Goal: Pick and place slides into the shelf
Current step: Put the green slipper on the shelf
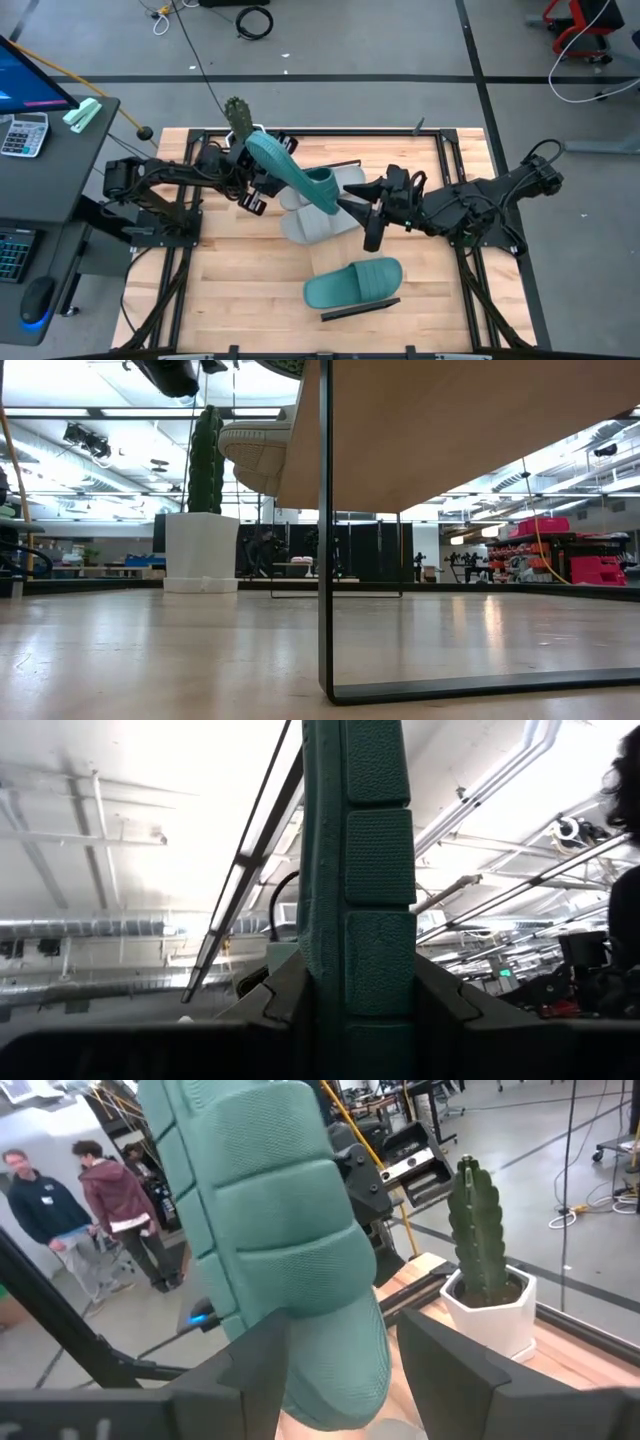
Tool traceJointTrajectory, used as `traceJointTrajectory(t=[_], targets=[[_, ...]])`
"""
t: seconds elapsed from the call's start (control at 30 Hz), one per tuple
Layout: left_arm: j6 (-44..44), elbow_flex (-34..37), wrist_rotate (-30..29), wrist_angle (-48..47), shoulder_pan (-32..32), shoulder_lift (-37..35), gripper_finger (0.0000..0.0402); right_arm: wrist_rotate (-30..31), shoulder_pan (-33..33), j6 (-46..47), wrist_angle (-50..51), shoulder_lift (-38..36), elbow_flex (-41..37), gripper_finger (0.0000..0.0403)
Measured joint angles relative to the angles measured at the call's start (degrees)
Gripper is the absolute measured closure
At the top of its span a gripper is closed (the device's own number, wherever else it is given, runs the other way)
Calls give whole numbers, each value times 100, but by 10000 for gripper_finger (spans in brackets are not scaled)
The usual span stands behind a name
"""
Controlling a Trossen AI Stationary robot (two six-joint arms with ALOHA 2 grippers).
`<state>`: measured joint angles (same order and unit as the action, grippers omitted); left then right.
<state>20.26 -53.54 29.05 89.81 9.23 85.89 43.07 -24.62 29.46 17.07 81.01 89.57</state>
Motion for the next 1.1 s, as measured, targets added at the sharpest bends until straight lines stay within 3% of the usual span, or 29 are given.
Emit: traceJointTrajectory(t=[0.27,0.77,1.1], targets=[[161,-444,551,25,149,-2,290,-137,24,-18,-192,-2,1,210],[117,-448,542,17,224,-2,291,-550,24,-434,-587,-2,-1,210],[192,-448,532,17,309,-2,291,-1012,7,-1628,-580,-2,-1,192]])
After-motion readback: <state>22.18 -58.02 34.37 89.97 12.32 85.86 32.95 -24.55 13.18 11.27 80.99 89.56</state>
